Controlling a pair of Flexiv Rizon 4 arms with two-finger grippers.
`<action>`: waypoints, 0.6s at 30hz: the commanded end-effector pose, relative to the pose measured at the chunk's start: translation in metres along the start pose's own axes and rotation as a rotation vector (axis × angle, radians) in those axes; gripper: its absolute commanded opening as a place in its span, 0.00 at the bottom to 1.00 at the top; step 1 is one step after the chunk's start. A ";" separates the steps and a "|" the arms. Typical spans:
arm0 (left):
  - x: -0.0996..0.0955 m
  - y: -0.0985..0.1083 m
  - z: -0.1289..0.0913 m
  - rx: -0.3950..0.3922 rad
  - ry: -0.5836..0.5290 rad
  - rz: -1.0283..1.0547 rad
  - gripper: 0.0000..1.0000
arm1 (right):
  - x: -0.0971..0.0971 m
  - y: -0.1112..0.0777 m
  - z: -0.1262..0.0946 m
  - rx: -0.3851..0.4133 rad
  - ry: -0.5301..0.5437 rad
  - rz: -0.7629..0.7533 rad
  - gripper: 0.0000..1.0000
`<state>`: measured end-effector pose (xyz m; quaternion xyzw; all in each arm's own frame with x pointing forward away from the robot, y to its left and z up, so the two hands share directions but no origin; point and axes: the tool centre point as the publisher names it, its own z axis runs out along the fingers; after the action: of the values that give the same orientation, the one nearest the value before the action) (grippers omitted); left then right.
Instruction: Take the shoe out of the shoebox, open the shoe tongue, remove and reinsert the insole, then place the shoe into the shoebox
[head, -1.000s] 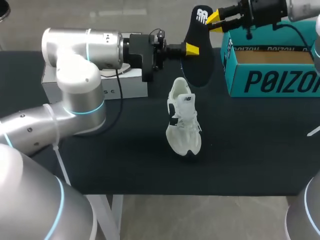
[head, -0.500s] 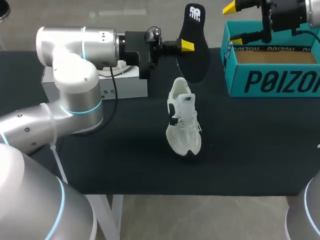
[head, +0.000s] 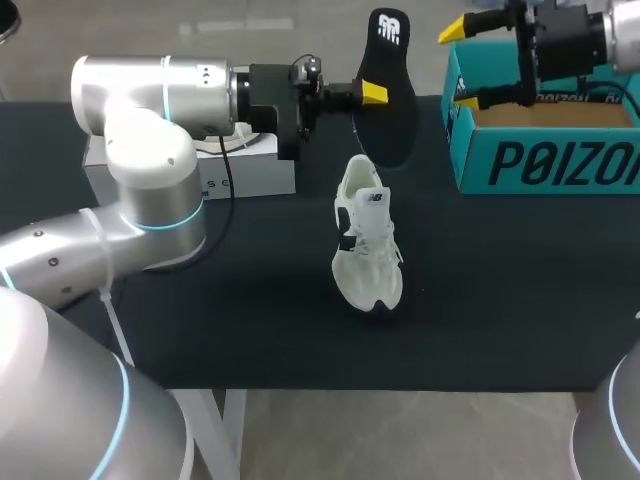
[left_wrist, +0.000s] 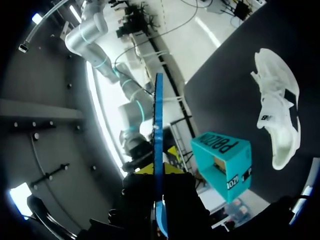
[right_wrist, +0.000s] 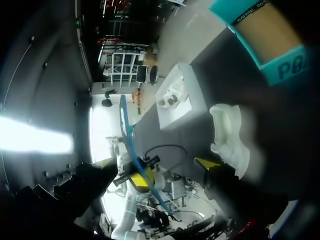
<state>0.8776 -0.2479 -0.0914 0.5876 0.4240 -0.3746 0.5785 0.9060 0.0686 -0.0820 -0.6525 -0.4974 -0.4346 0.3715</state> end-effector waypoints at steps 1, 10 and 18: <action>-0.002 -0.001 0.001 -0.013 -0.040 -0.043 0.00 | -0.003 -0.005 0.001 -0.007 0.000 0.005 1.00; -0.006 -0.006 0.006 0.013 -0.057 -0.072 0.00 | -0.006 -0.010 -0.002 -0.014 0.002 0.024 1.00; -0.006 -0.006 0.006 0.013 -0.057 -0.072 0.00 | -0.016 -0.011 -0.004 -0.026 -0.030 0.039 1.00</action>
<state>0.8694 -0.2529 -0.0885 0.5646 0.4264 -0.4148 0.5722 0.8946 0.0620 -0.0958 -0.6706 -0.4860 -0.4242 0.3662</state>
